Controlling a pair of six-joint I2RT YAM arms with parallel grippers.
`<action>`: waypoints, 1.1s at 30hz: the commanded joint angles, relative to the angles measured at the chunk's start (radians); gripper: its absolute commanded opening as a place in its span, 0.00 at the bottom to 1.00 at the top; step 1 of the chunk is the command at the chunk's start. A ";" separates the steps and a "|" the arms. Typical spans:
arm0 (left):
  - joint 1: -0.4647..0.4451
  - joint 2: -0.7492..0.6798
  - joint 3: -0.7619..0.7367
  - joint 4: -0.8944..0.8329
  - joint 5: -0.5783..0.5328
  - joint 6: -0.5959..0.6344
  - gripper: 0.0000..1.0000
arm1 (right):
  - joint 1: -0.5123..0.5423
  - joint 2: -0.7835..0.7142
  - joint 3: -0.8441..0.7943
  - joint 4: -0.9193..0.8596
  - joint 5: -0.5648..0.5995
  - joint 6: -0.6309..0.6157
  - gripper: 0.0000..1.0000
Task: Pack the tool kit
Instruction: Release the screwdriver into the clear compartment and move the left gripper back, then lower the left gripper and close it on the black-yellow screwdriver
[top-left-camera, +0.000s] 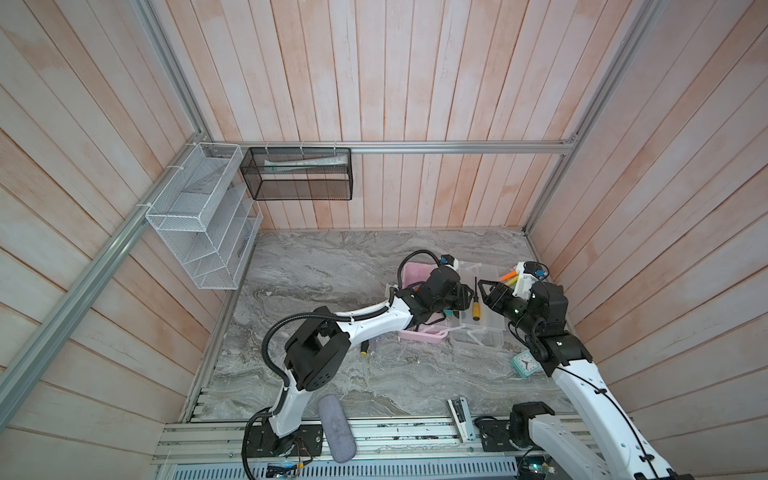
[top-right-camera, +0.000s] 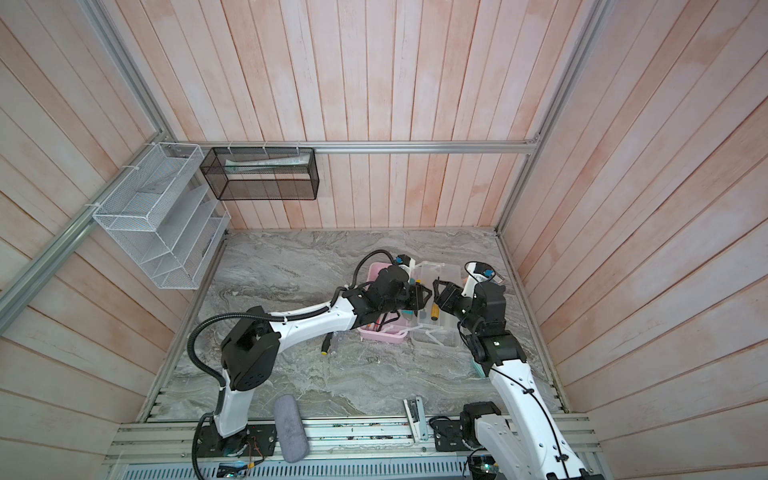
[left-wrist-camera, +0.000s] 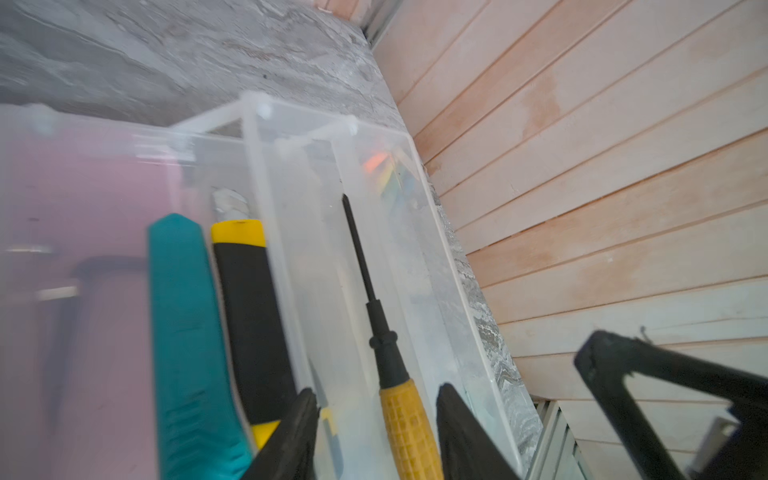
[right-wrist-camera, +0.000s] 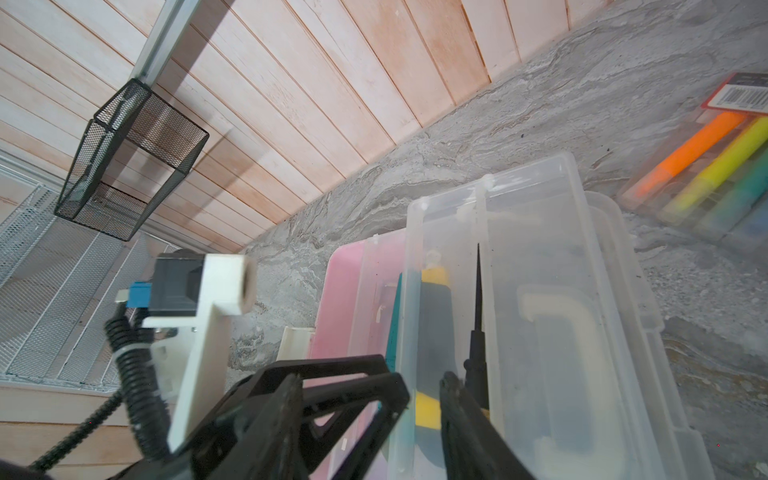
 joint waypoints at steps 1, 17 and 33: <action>0.056 -0.172 -0.071 -0.057 -0.068 0.162 0.57 | 0.044 0.025 0.062 -0.007 -0.022 -0.022 0.53; 0.183 -0.557 -0.487 -0.491 -0.251 0.292 0.69 | 0.564 0.280 0.095 0.054 0.201 0.051 0.53; 0.238 -0.505 -0.741 -0.351 -0.120 0.217 0.59 | 0.595 0.376 0.117 0.096 0.183 0.060 0.52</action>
